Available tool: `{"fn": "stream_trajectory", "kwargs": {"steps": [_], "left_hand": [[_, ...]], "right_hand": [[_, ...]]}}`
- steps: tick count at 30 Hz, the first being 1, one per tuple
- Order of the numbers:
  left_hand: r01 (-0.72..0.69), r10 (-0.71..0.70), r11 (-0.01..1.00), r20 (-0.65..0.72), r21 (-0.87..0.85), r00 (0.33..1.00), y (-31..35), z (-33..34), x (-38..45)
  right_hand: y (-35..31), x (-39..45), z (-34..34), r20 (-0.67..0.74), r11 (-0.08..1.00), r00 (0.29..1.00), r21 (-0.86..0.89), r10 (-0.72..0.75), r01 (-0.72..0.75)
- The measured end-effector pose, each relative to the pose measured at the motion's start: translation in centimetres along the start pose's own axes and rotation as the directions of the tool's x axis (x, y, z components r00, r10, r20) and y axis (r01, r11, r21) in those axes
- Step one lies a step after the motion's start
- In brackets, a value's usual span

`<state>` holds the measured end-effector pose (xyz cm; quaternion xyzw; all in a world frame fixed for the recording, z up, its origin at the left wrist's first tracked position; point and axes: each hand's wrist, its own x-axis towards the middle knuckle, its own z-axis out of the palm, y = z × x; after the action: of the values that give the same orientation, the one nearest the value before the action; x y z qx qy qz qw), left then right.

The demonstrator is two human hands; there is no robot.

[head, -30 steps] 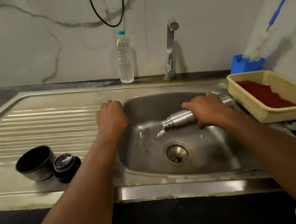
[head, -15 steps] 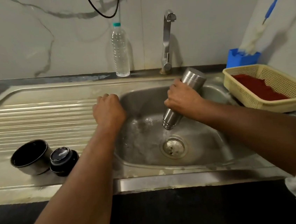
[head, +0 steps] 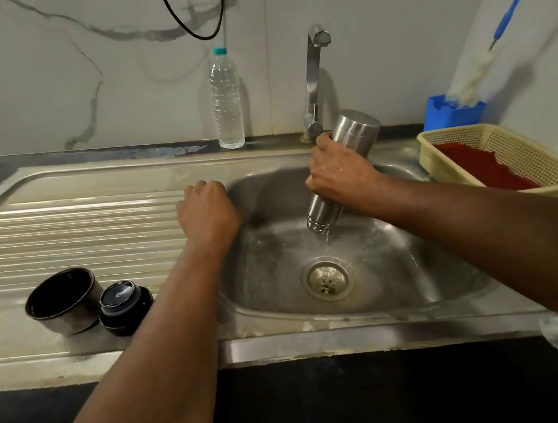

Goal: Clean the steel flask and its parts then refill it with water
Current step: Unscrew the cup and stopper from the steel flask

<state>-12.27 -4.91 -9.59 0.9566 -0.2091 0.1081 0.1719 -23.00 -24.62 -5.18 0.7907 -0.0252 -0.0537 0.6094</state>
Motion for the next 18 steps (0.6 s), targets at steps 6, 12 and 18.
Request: {"fn": "stream_trajectory", "kwargs": {"steps": [6, 12, 18], "left_hand": [[0.001, -0.001, 1.0, 0.012, -0.019, 1.0, 0.2, -0.3, -0.3], [0.055, -0.056, 0.989, -0.001, -0.136, 0.998, 0.3, -0.5, -0.2], [0.159, -0.243, 0.777, -0.056, -0.609, 0.969, 0.2, -0.4, 0.8]], "right_hand": [[-0.2, -0.6, -0.2, 0.022, 0.956, 0.999, 0.29, 0.048, -0.052], [-0.4, -1.5, -1.0, 0.176, 0.704, 0.966, 0.662, 0.188, -0.258], [-3.1, -1.0, -0.5, 0.356, -0.02, 0.879, 0.929, 0.318, -0.369]]}}
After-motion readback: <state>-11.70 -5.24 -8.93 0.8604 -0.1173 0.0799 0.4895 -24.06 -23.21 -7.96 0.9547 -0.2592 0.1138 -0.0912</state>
